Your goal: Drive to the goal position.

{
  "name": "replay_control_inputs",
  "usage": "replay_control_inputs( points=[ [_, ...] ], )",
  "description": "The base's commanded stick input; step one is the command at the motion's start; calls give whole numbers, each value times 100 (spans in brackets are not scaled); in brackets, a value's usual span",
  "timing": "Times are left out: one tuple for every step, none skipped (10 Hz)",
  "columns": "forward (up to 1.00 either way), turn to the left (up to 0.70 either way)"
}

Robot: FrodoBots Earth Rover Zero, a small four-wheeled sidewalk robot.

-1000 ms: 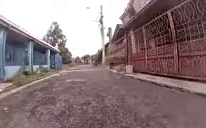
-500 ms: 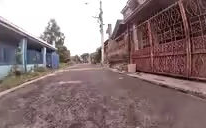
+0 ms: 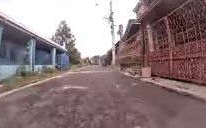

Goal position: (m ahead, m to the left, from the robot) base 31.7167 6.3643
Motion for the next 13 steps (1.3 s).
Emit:
replay_control_inputs(
  points=[
    [100,0],
    [100,2],
    [100,2],
    [100,0],
    [100,0],
    [100,0],
    [100,0],
    [100,0],
    [100,15],
    [100,34],
    [100,31],
    [100,5],
    [100,5]
  ],
)
